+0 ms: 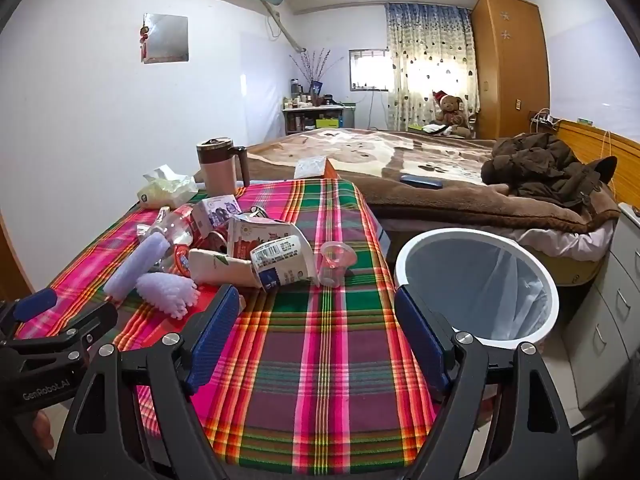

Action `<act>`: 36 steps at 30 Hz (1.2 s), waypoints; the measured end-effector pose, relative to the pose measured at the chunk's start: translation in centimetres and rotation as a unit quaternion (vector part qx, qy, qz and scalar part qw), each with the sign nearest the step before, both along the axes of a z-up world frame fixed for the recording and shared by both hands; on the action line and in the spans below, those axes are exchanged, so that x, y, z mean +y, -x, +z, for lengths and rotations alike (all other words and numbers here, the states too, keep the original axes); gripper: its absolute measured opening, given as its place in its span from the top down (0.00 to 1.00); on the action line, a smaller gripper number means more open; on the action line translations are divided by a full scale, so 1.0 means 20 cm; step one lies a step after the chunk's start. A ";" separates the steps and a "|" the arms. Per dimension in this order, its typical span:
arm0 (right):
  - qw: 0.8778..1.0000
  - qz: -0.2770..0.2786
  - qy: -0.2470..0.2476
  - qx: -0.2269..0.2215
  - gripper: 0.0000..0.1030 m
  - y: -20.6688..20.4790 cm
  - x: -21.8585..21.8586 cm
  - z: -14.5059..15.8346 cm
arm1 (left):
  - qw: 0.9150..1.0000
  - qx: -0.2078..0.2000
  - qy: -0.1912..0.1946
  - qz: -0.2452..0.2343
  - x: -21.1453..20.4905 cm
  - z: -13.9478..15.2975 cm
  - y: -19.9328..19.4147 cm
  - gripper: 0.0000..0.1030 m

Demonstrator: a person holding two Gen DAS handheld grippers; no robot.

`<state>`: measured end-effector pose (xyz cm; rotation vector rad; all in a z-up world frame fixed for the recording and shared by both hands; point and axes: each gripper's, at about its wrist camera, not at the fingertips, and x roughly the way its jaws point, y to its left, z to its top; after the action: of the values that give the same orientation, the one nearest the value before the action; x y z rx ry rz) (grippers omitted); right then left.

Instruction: Collect trash

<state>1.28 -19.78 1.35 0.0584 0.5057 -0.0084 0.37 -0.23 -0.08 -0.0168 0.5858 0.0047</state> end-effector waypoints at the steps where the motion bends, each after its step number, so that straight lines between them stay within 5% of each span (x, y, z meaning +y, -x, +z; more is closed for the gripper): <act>1: 1.000 0.000 0.001 -0.002 0.21 0.02 0.01 -0.01 | 1.000 0.002 0.004 0.002 0.01 0.00 -0.01 0.00; 36: 1.000 -0.003 0.001 -0.001 0.21 0.01 0.01 -0.01 | 1.000 0.005 0.006 0.012 0.03 0.00 -0.02 0.00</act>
<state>1.08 -19.65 1.11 0.0573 0.5042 -0.0148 0.79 0.31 -0.09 -0.0348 0.5961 0.0253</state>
